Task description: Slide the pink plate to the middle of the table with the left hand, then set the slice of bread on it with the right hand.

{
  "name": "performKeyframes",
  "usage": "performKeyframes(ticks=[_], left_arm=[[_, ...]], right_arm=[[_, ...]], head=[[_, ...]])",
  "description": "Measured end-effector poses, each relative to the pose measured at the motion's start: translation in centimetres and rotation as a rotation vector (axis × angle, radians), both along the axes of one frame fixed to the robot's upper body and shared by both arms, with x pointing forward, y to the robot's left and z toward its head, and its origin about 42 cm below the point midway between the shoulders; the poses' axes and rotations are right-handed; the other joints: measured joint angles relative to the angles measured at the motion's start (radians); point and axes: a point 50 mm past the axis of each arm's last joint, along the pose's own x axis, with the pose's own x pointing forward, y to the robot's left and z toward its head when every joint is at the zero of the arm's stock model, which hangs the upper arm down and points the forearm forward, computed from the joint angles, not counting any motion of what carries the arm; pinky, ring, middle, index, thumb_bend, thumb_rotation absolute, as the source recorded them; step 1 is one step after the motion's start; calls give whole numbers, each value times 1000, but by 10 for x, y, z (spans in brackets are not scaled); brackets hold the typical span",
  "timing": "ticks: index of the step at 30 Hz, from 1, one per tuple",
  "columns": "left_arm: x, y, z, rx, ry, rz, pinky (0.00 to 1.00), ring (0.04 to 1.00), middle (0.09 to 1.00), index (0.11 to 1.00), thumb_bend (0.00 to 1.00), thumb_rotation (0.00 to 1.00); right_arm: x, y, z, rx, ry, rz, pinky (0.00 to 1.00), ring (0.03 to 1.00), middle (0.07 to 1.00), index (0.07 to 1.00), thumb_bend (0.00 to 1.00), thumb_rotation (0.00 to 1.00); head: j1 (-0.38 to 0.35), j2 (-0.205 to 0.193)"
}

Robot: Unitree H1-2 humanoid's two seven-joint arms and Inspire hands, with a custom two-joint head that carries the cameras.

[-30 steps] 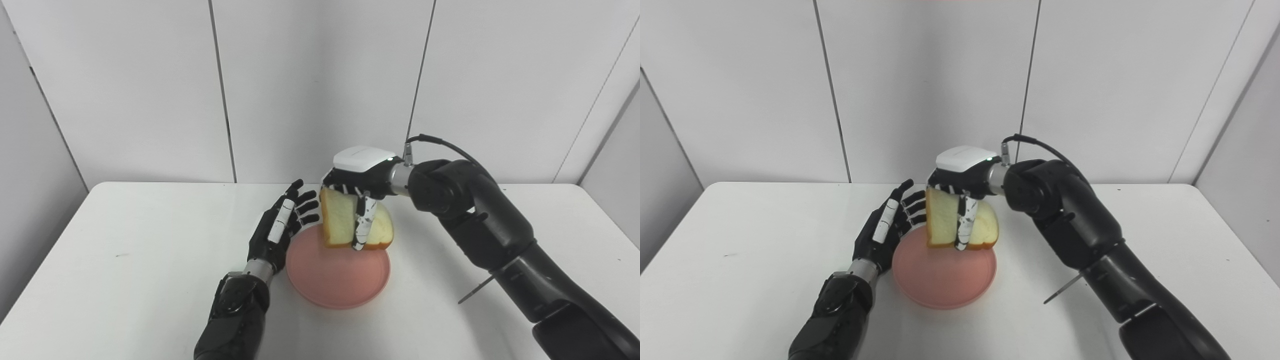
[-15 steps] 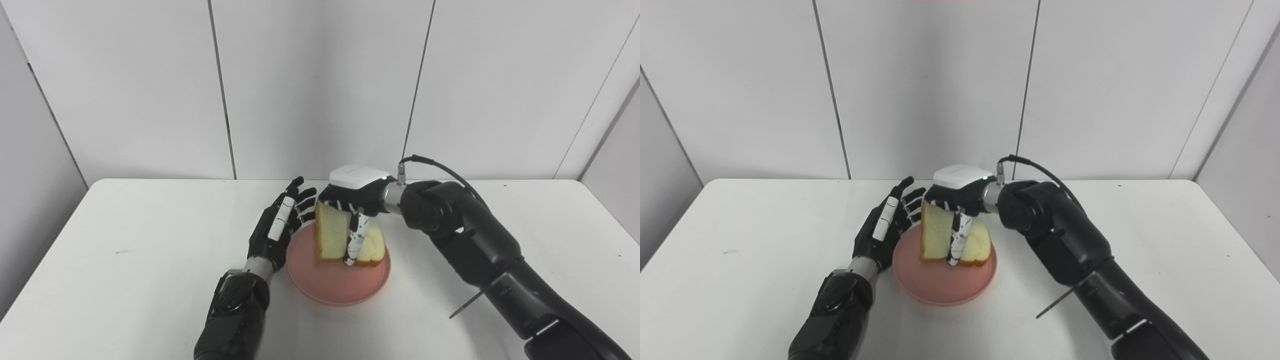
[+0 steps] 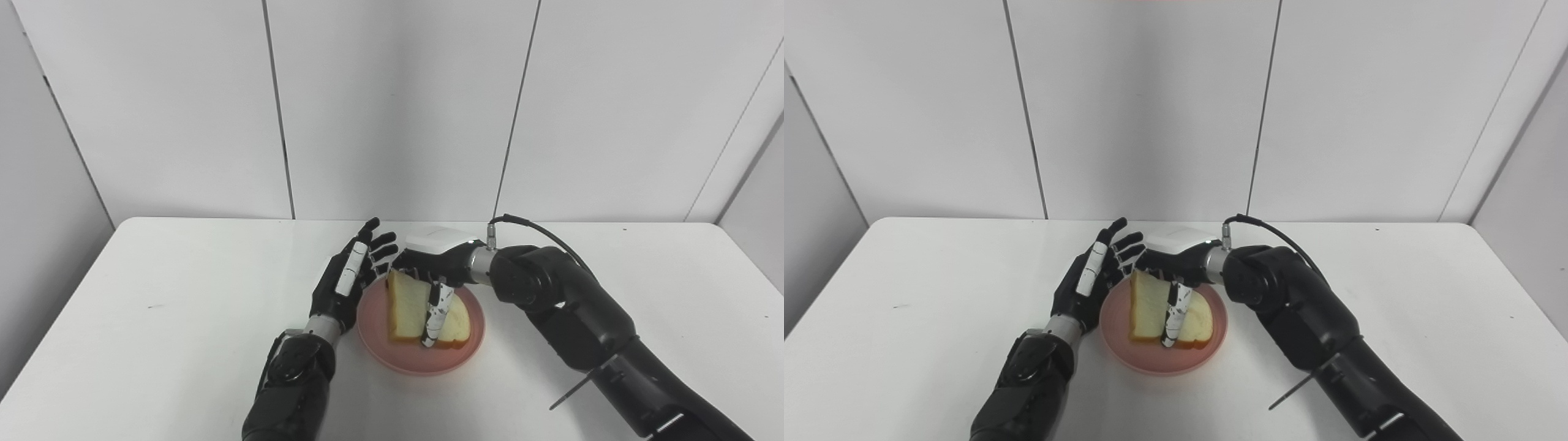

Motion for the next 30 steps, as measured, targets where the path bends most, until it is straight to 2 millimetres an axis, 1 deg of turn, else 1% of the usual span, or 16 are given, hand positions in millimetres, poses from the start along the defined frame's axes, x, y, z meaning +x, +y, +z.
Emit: performKeyframes(ticks=[1, 2, 3, 4, 6, 7, 9, 11, 12, 13, 14, 16, 17, 19, 25, 30], left_arm=[[0, 0, 0, 0, 0, 0, 703, 810, 810, 881, 906, 762], [0, 0, 0, 0, 0, 0, 690, 802, 806, 874, 906, 758], [0, 0, 0, 0, 0, -1, 682, 797, 805, 869, 905, 759], [0, 0, 0, 0, 0, -1, 682, 797, 805, 869, 905, 759], [0, 0, 0, 1, -1, -1, 675, 796, 806, 873, 899, 764], [0, 0, 0, 1, -1, -2, 675, 798, 806, 874, 896, 765], [0, 0, 1, 3, -3, -4, 674, 798, 806, 876, 893, 767], [0, -1, 1, 6, -4, -5, 675, 801, 807, 890, 896, 767], [0, -1, 1, 6, -4, -5, 674, 798, 805, 890, 898, 768], [0, -1, 1, 6, -4, -5, 674, 798, 805, 890, 898, 768], [0, -1, 1, 6, -4, -5, 674, 796, 803, 889, 905, 769], [0, -1, 1, 5, -4, -5, 683, 797, 801, 885, 916, 762], [0, 0, 1, 5, -3, -4, 688, 797, 801, 886, 922, 756], [0, 0, 1, 0, -1, -4, 696, 798, 798, 887, 922, 744], [0, 1, 0, -1, 1, -3, 694, 796, 785, 878, 925, 751], [0, 1, 0, -1, 1, -3, 700, 798, 786, 879, 918, 750]], right_arm=[[0, 0, 0, 0, 0, 0, 506, 562, 607, 671, 796, 174], [0, 0, 0, 0, 0, 0, 563, 611, 655, 692, 864, 225], [0, 0, 0, 0, -2, 0, 595, 641, 681, 705, 897, 240], [0, 0, 0, 0, -5, -1, 595, 641, 681, 705, 897, 240], [0, 0, 0, 1, -9, -3, 657, 729, 755, 744, 966, 255], [0, 0, 0, 1, -9, -4, 673, 763, 785, 761, 987, 262], [0, -1, 0, 0, -10, -4, 681, 791, 808, 772, 998, 277], [-1, -2, 1, -2, -14, -2, 712, 842, 841, 785, 1000, 307], [-2, -2, 2, -4, -18, 1, 757, 875, 864, 795, 1000, 327], [-3, -3, 4, -9, -27, 7, 757, 875, 864, 795, 1000, 327], [-5, -3, 5, -15, -36, 14, 805, 897, 878, 806, 1000, 345], [-8, -4, 9, -48, -52, 27, 951, 936, 905, 823, 1000, 370], [-10, -5, 10, -69, -55, 33, 975, 948, 915, 828, 1000, 379], [-13, -6, 11, -101, -61, 41, 996, 974, 931, 834, 1000, 396], [-19, -7, 13, -155, -87, 43, 1000, 990, 945, 832, 1000, 415], [-25, -8, 23, -155, -110, 46, 1000, 999, 944, 835, 1000, 421]], head=[[0, 0], [0, 0], [0, 0], [0, 0], [-2, 0], [-2, 0], [-3, 0], [-2, 0], [-2, 2], [-2, 2], [-2, 2], [-3, 3], [-5, 2], [-5, 3], [-8, 5], [-9, 5]])
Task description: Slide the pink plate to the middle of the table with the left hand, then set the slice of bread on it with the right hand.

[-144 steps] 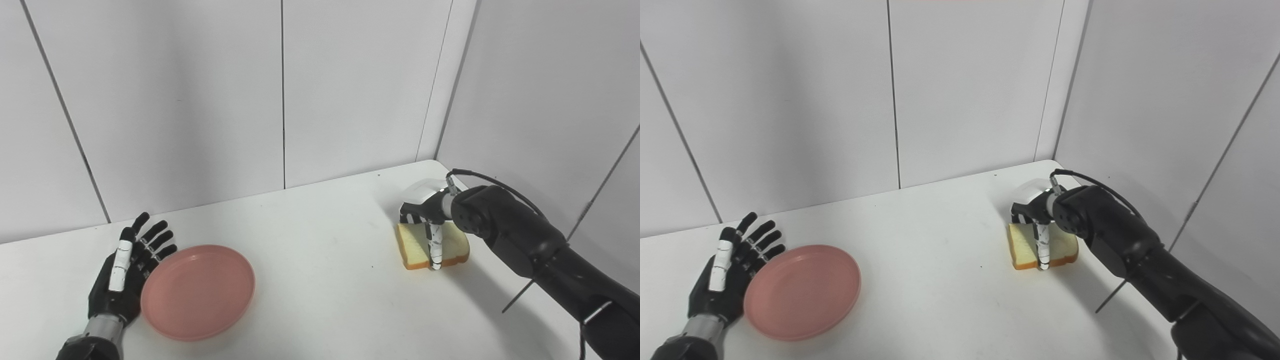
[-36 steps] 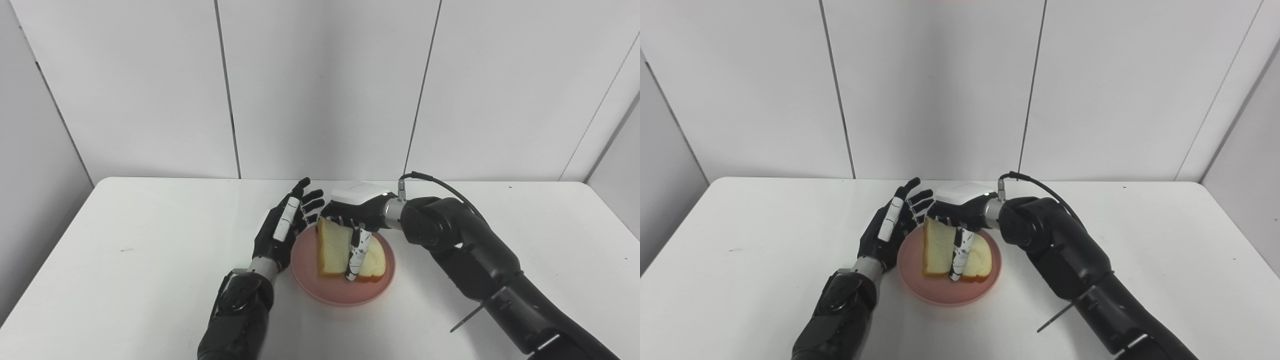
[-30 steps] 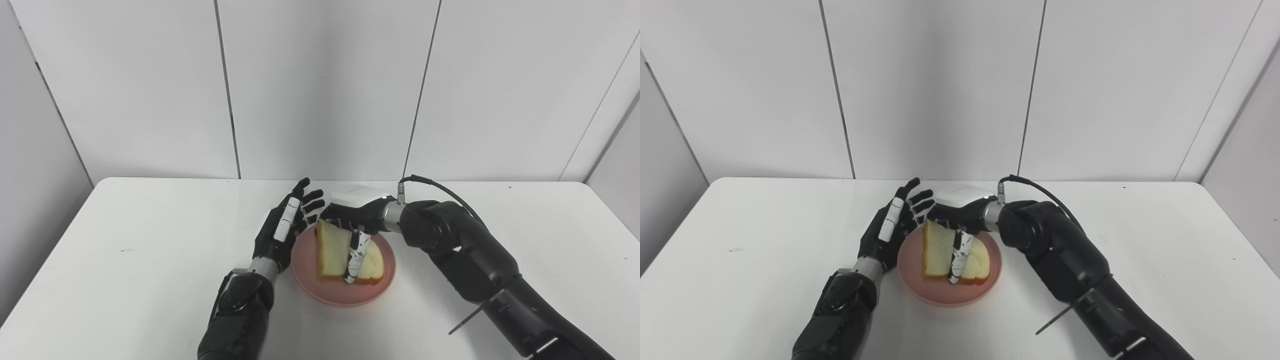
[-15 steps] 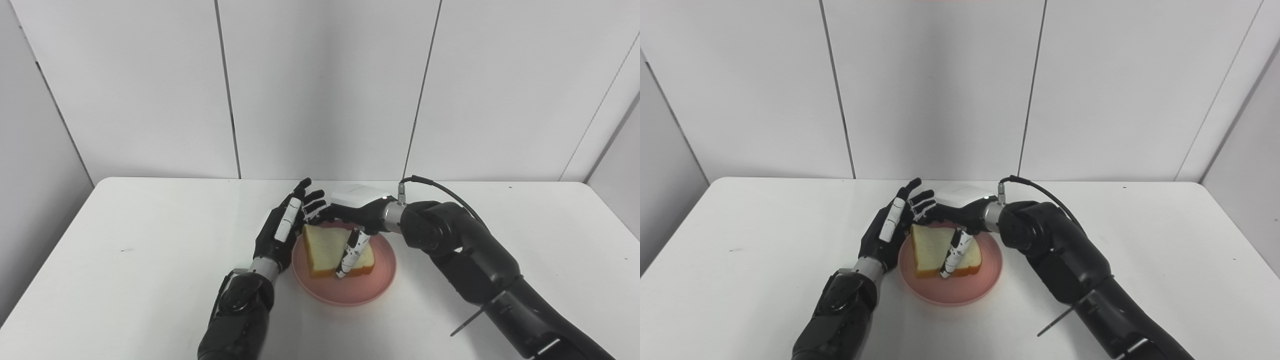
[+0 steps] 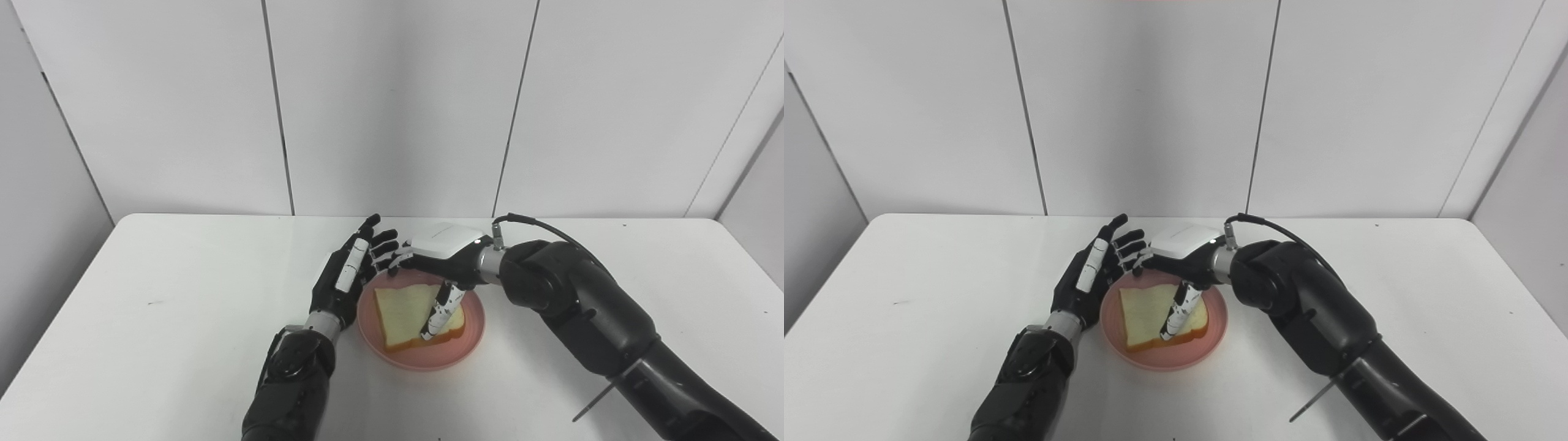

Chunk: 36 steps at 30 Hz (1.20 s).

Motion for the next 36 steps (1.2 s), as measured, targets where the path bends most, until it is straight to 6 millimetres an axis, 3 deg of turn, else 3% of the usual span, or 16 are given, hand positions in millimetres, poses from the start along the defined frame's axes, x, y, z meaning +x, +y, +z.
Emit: performKeyframes(ticks=[6, 9, 10, 12, 14, 17, 20, 22, 26, 32, 36], left_arm=[[0, 1, 1, -10, 2, 7, 686, 795, 791, 861, 930, 738], [0, 2, 1, -10, 2, 9, 704, 805, 802, 870, 914, 747], [0, 2, 1, -9, 1, 9, 729, 821, 818, 881, 912, 752], [0, 4, 0, -3, -2, 10, 754, 835, 838, 885, 907, 736], [-1, 5, 0, -1, -5, 10, 780, 849, 859, 885, 903, 729], [-2, 7, 1, 4, -18, 20, 838, 890, 892, 886, 908, 732], [-3, 7, 1, 35, -32, 33, 888, 921, 923, 887, 889, 732], [-5, 8, 1, 53, -45, 50, 926, 945, 942, 884, 889, 717], [-12, 9, 2, 108, -80, 132, 906, 938, 948, 898, 911, 754], [-17, 6, 4, 233, -163, 207, 880, 921, 943, 898, 891, 789], [-18, 7, 5, 244, -178, 248, 980, 962, 960, 907, 854, 798]], right_arm=[[-5, -14, 11, 121, 12, 1, 1000, 975, 921, 836, 1000, 467], [-7, -30, 9, 294, 4, -22, 885, 937, 882, 825, 993, 564], [-7, -36, 6, 340, 3, -37, 838, 916, 881, 828, 975, 648], [-2, -50, -10, 467, 1, -74, 797, 886, 888, 840, 942, 771], [5, -64, -32, 581, 18, -152, 796, 875, 889, 851, 927, 828], [8, -80, -67, 742, 79, -252, 785, 850, 873, 872, 890, 852], [11, -84, -89, 898, 127, -337, 777, 842, 869, 903, 889, 911], [13, -83, -97, 991, 141, -377, 801, 868, 879, 930, 914, 962], [16, -86, -119, 1198, 194, -473, 847, 877, 881, 915, 867, 986], [12, -85, -130, 1409, 231, -531, 875, 877, 872, 907, 845, 997], [10, -84, -138, 1479, 250, -566, 859, 866, 870, 908, 819, 1000]], head=[[2, 0], [2, -2], [2, -2], [2, -2], [5, 0], [5, 2], [0, 0], [-2, 2], [-2, 5], [-3, 5], [-3, 5]])
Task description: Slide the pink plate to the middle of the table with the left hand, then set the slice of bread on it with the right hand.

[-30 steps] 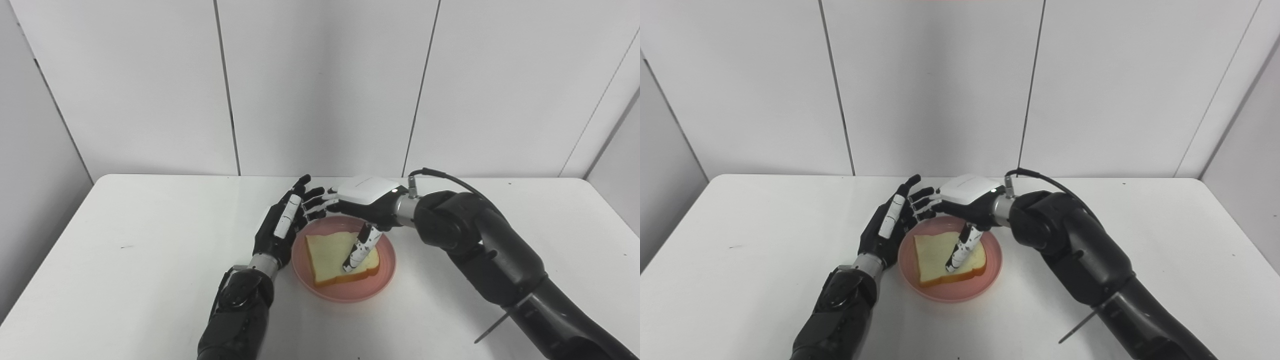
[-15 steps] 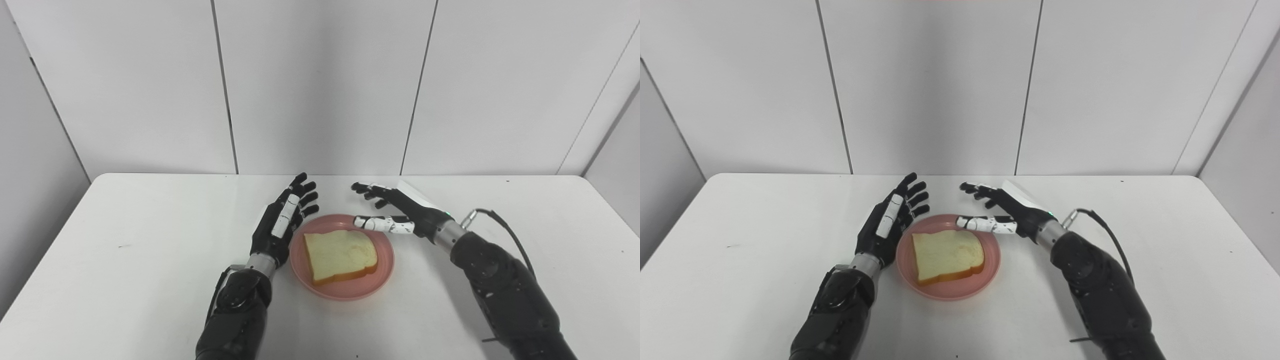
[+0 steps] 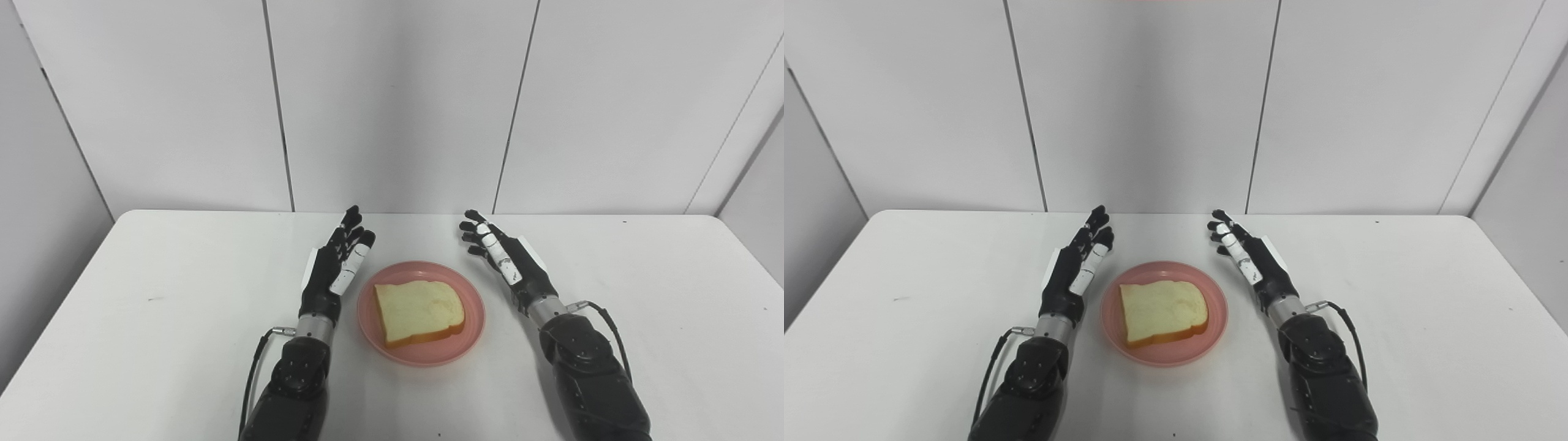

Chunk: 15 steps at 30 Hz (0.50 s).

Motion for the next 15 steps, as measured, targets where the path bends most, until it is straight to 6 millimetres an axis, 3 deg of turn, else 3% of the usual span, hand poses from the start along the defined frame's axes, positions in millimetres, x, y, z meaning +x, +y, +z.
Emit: performKeyframes(ticks=[3, 8, 15], left_arm=[[0, 0, 1, 3, -11, 11, 991, 984, 969, 916, 853, 806], [-1, 2, -1, -45, 53, 45, 923, 969, 958, 926, 874, 783], [-2, 4, -4, -75, 121, 68, 912, 953, 958, 942, 862, 795]], right_arm=[[-3, 4, -7, 54, 13, -38, 853, 857, 871, 912, 838, 1000], [-5, 14, -11, 128, 10, -108, 883, 891, 923, 977, 870, 1000], [-6, 13, -15, 252, 1, -181, 921, 931, 955, 991, 826, 996]], head=[[-3, 0], [-3, 2], [-2, 6]])
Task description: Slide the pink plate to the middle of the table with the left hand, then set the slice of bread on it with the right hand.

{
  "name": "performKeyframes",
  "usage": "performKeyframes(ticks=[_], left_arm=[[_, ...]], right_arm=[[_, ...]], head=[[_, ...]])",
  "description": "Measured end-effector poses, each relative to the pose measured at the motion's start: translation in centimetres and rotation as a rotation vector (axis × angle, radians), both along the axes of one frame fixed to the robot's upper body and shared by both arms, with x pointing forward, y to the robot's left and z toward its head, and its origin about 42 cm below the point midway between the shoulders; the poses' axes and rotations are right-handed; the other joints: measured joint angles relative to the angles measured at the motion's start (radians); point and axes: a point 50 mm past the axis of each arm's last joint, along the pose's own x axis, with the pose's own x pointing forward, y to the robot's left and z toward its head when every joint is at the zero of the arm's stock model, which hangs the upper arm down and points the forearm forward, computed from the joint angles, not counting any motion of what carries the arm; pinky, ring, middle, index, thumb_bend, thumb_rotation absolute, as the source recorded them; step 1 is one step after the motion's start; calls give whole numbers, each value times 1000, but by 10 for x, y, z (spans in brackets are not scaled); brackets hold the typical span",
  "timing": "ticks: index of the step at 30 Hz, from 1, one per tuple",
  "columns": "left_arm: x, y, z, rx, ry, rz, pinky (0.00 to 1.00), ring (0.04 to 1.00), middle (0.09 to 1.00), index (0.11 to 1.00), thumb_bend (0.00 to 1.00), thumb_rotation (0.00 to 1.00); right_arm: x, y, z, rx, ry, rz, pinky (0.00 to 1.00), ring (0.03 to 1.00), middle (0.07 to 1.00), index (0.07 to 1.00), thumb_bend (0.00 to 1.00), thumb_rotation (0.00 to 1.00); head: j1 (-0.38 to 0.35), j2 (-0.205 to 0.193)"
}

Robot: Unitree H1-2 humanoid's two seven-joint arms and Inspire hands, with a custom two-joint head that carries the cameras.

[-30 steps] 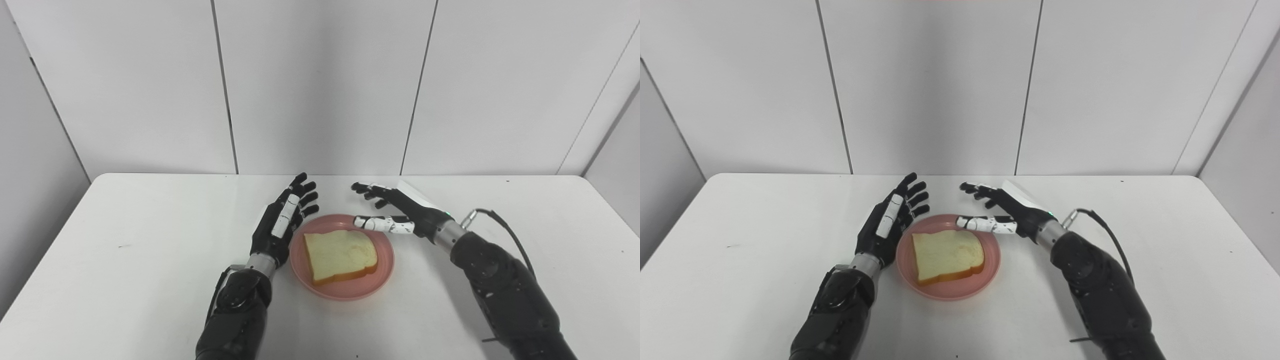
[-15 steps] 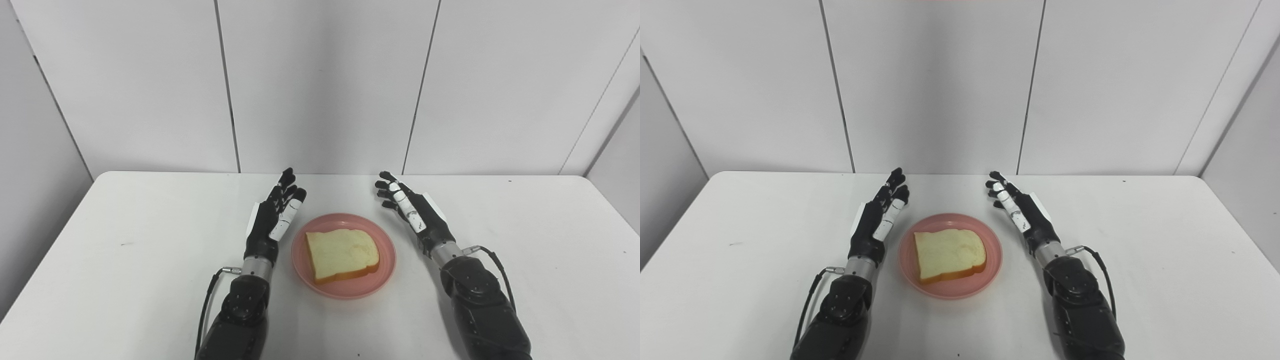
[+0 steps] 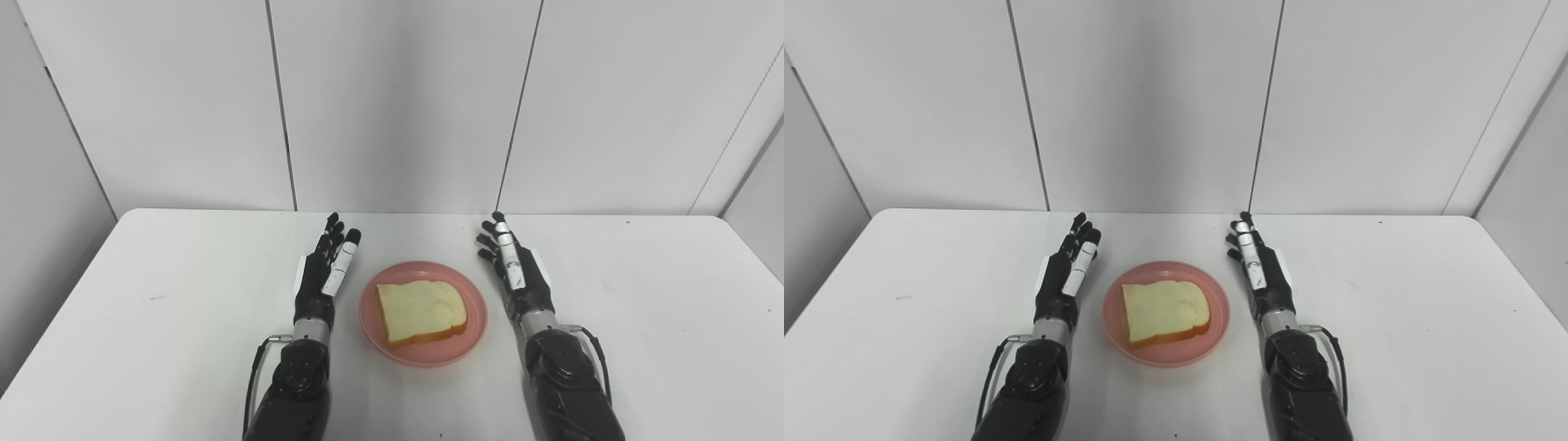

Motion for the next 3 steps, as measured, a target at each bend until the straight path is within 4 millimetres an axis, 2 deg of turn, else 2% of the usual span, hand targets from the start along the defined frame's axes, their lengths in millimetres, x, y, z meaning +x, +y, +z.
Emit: performKeyframes(ticks=[3], left_arm=[[0, 1, 0, -3, 1, 7, 925, 956, 964, 948, 862, 801]], right_arm=[[0, 0, -1, 6, -1, -8, 913, 924, 961, 999, 851, 985]], head=[[0, 0]])
